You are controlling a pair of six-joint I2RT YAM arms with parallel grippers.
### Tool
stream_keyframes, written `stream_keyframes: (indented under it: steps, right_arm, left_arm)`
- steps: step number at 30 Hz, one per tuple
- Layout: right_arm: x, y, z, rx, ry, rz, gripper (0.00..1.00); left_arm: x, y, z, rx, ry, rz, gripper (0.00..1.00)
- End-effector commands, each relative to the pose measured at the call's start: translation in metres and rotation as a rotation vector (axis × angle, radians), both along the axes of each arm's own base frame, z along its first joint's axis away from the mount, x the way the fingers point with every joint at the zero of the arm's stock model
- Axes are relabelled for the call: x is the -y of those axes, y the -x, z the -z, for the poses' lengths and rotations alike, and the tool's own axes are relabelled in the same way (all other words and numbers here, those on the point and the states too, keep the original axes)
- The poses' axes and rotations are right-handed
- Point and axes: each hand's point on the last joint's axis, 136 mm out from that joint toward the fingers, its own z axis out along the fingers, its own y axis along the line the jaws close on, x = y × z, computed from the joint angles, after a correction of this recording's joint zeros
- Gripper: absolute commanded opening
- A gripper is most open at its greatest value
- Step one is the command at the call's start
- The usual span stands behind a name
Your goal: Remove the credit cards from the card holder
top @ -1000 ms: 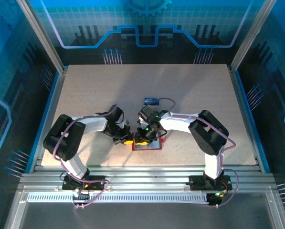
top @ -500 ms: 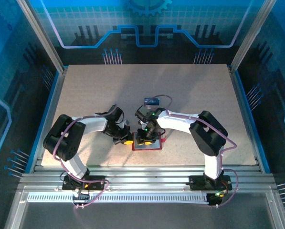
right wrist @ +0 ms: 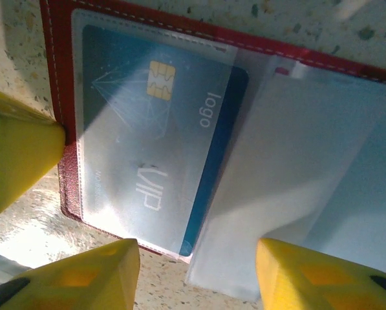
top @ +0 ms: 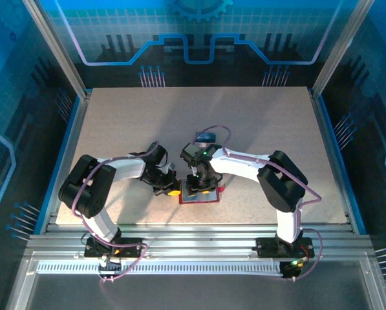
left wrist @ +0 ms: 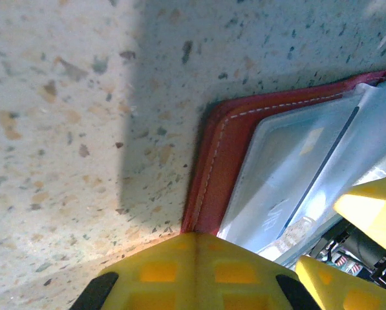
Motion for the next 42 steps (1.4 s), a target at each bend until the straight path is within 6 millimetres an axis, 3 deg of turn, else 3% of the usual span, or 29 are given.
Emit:
stream_keyframes:
  steps: [1,18,33,42]
  right_arm:
    - [0.008,0.001,-0.004,0.019,0.069,-0.021,0.53]
    - [0.023,-0.003,-0.007,0.049,0.132,-0.010,0.55]
    - [0.035,-0.003,-0.012,0.054,0.110,0.016,0.53]
    - [0.041,0.001,-0.015,0.052,0.077,0.039,0.51]
  left_arm:
    - [-0.006,0.019,0.012,-0.062,-0.025,0.025,0.00]
    - [-0.004,0.016,0.009,-0.059,-0.020,0.028,0.00]
    - [0.008,0.000,-0.030,0.022,0.014,0.028,0.00]
    - [0.038,-0.011,-0.056,0.072,0.086,0.070,0.00]
